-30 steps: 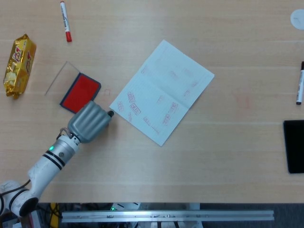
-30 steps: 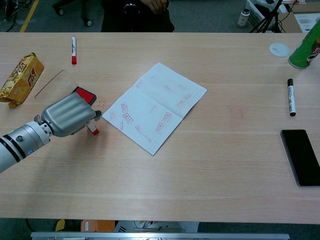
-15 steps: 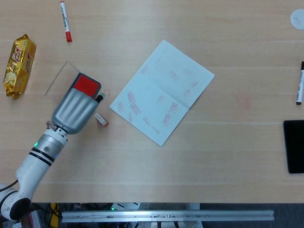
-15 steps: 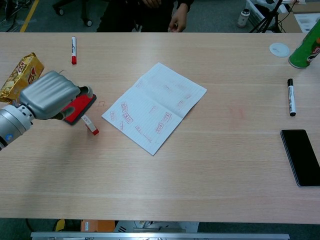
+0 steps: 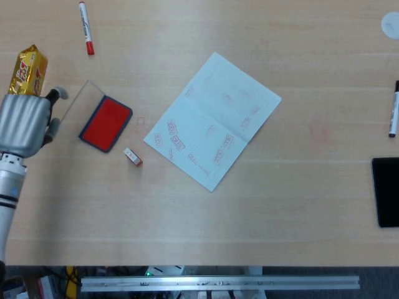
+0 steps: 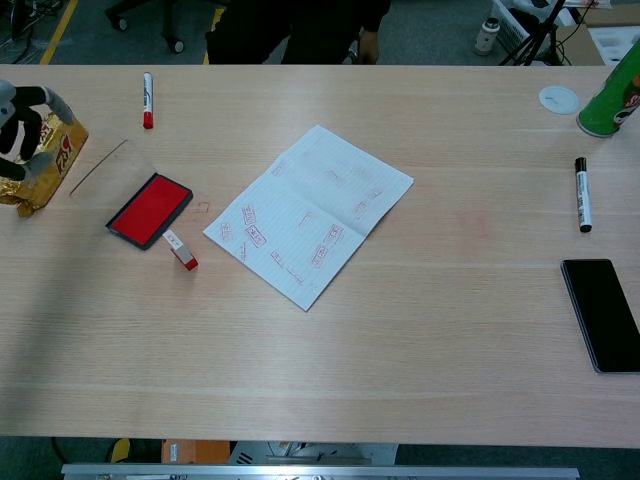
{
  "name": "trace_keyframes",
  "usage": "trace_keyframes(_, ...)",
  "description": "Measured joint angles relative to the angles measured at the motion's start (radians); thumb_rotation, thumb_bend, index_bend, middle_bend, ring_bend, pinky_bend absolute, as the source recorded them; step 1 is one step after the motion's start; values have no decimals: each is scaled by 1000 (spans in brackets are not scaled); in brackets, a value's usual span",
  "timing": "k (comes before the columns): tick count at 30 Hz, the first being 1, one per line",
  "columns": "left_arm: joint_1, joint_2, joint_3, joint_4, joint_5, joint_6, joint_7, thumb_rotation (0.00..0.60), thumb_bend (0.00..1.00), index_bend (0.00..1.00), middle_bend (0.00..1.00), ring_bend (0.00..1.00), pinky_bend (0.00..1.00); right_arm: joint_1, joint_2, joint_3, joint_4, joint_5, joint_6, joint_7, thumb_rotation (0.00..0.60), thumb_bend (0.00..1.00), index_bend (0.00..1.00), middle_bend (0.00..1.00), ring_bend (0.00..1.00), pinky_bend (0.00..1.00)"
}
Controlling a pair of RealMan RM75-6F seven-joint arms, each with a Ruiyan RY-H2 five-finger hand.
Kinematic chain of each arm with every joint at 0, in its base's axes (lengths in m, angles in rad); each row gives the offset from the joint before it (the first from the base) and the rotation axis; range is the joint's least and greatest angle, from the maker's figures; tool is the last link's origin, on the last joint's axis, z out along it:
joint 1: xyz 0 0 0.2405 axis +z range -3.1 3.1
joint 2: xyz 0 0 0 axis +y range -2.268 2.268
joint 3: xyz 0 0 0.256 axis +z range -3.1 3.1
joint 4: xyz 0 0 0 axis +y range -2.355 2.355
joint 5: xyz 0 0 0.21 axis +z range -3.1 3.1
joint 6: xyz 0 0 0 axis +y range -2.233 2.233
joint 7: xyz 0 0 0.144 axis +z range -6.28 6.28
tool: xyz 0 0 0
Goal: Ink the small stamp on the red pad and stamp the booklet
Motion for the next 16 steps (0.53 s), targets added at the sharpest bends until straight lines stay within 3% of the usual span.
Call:
trace_keyframes(5,83,26,31,10,41,102,-61,600,324,404,737,703,977,5,-5,-5,3,-19,11,-8,600,188,447,510,516,552)
trace_keyframes(16,235,122,102,-75,54,233,-62,600,322,410,749,714,978,-10,1,-17,-9,-39,51,-16,600,189,447,516,523,552)
